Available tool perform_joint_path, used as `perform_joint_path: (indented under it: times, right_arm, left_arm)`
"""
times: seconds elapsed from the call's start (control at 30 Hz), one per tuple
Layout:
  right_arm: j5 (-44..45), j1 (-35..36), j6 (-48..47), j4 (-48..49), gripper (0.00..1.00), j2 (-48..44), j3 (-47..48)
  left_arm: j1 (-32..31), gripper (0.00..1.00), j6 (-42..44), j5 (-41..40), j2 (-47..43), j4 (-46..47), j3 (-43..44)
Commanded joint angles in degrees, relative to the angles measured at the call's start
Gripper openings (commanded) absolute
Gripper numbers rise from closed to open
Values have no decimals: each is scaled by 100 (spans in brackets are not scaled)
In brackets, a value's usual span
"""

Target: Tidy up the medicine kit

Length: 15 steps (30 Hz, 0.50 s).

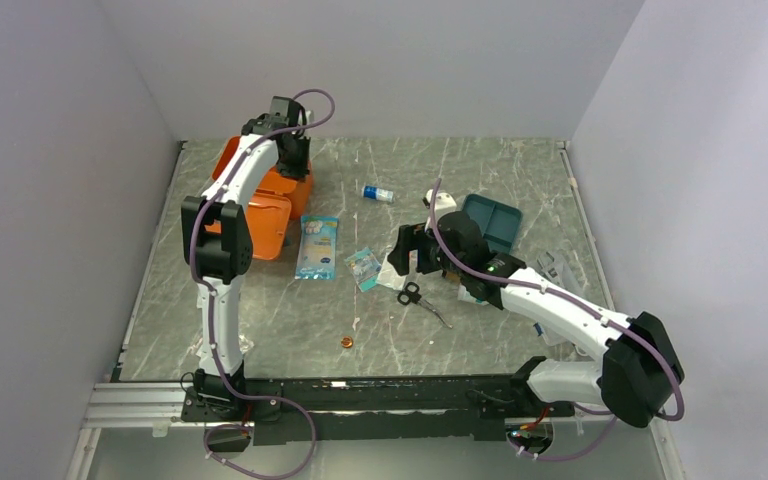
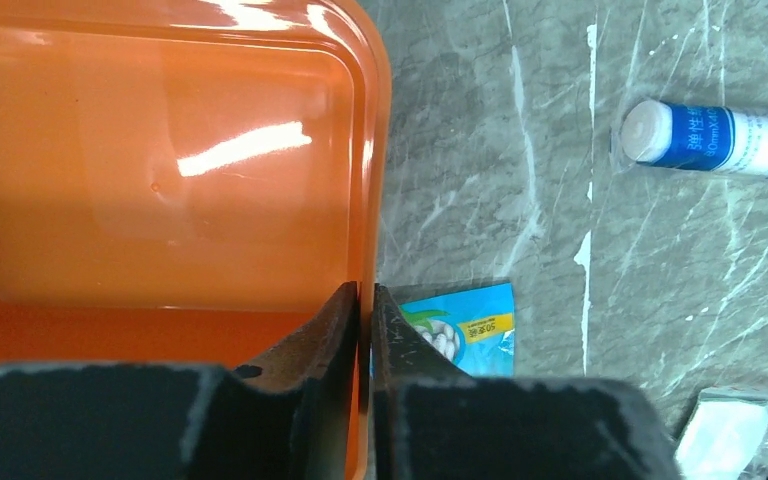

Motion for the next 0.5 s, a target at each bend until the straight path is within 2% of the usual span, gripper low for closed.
perform_joint_path:
  times: [0.0,0.07,0.27,0.47]
  right_arm:
    - [37,40,93,47,84,-222,-41]
    - [37,56,108,29,84,-259,-52]
    - [37,82,113,-60,84,-381,-88]
    - [34,92,95,-107,84,-489,-98]
  left_arm:
    - [-12,9,236,-106,-113,33,-22]
    - [-11,0,280,-106,-162,30,-51]
    - [-36,0,497,-324,-390,139,-263]
    - [-189,0,1094,-472,-1024,510,-1046]
